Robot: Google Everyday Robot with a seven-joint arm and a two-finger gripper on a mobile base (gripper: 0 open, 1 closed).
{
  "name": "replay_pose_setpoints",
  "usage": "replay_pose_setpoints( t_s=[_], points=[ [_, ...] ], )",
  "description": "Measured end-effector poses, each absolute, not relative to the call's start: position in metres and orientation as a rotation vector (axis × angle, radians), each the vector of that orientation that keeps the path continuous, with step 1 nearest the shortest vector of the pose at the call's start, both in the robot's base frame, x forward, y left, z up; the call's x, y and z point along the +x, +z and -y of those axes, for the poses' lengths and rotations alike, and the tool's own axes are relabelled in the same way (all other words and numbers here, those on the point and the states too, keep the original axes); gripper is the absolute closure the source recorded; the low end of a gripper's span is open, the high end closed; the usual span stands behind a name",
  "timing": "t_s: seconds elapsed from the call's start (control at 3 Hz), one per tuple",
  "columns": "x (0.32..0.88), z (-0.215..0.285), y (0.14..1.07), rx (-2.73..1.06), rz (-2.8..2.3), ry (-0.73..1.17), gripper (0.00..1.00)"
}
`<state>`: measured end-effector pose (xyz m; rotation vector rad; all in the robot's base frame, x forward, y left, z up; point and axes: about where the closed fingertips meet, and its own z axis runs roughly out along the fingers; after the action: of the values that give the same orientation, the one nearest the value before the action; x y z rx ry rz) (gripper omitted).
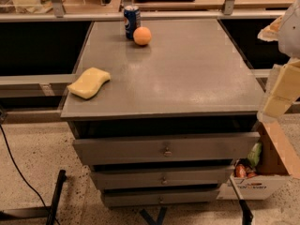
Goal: Move orange near sponge
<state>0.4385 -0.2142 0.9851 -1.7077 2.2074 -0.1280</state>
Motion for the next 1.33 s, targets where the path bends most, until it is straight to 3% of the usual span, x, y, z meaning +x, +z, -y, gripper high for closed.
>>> replay_pose_setpoints(
  t_s=[0.67, 1.33],
  points=[
    [0.453, 0.204, 0.985, -1.674, -2.190, -0.141, 0.00],
    [0.570, 0.128, 0.972, -1.544, -2.107, -0.134, 0.00]
  ],
)
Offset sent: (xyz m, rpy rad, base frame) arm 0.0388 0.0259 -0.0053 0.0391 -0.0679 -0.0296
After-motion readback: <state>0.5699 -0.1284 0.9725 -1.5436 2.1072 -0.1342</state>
